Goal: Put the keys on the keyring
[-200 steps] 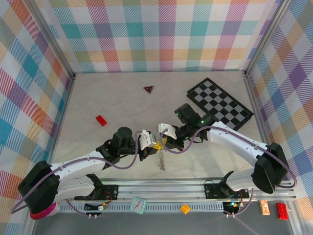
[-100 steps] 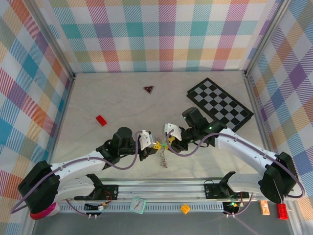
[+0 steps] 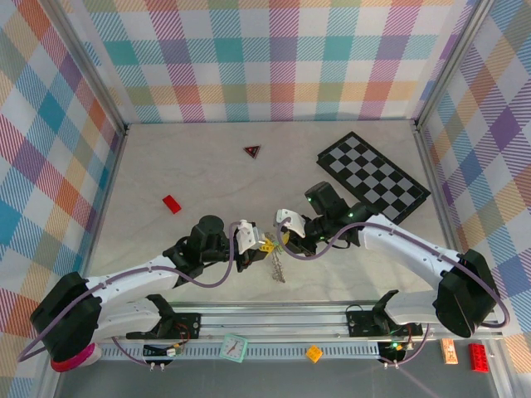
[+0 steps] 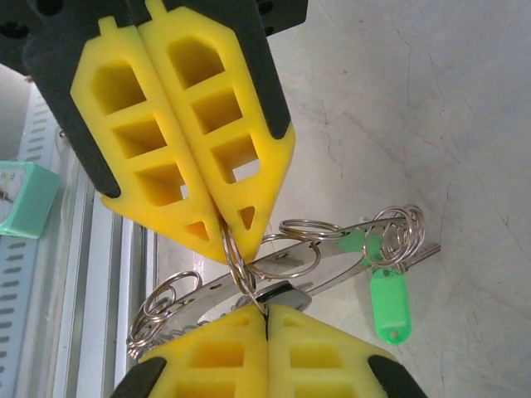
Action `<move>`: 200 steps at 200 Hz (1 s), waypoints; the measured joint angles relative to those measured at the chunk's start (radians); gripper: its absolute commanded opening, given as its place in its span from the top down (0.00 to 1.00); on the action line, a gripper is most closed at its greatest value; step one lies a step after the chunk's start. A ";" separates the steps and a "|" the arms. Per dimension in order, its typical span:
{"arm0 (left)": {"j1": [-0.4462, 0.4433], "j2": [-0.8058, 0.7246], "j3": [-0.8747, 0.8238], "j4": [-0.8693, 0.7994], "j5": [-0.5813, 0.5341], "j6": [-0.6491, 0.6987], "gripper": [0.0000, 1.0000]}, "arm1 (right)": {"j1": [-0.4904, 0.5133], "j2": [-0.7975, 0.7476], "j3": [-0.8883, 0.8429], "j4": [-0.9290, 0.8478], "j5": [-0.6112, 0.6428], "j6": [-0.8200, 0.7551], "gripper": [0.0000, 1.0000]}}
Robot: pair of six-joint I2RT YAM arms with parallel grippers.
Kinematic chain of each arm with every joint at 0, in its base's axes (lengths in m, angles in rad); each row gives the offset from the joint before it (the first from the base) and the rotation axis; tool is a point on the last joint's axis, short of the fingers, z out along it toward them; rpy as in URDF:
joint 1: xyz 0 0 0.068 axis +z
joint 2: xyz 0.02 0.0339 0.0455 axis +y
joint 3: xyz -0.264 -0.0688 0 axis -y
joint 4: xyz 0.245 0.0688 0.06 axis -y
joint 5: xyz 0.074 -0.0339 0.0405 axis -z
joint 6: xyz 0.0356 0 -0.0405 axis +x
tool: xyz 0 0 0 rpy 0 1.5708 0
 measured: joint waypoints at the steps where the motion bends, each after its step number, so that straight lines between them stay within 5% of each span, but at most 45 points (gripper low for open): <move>1: 0.000 0.000 0.000 0.000 0.000 0.000 1.00 | 0.000 0.000 0.000 0.000 0.000 0.000 1.00; 90: 0.000 -0.014 -0.026 0.019 -0.008 -0.001 1.00 | 0.001 0.046 -0.005 0.004 0.019 0.006 1.00; 103: 0.000 -0.014 -0.030 0.030 -0.008 -0.002 1.00 | 0.001 0.046 -0.006 0.005 0.020 0.012 0.79; 115: 0.000 -0.014 -0.034 0.048 -0.007 -0.006 1.00 | 0.000 0.040 -0.015 0.021 0.020 0.016 0.72; 200: 0.000 0.013 -0.106 0.282 -0.007 -0.116 1.00 | -0.016 -0.099 -0.152 0.238 -0.076 0.093 0.71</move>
